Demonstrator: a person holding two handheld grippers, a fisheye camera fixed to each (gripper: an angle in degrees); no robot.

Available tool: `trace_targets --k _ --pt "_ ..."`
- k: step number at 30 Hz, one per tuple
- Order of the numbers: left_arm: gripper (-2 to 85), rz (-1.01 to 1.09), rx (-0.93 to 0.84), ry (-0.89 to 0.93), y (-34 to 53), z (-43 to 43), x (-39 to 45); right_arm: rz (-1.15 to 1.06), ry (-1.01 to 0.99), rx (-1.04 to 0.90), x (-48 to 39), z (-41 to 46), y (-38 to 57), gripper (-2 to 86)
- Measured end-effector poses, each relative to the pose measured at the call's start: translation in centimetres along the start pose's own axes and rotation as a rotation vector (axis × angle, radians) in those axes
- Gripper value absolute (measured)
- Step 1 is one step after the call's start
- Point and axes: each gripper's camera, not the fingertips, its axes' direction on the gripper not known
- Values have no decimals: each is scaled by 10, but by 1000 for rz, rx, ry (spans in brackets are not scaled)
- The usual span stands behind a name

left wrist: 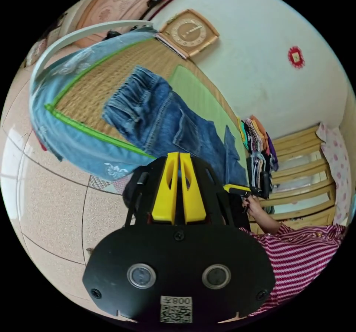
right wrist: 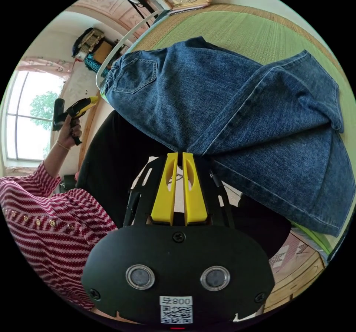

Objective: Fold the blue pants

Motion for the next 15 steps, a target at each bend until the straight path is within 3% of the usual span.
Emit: trace_targets --k 8,15 --pt "49 251 -354 186 -55 143 124 127 -246 117 36 1 18 15" --pt "75 327 -546 92 -92 235 200 199 -172 222 65 -32 6 27"
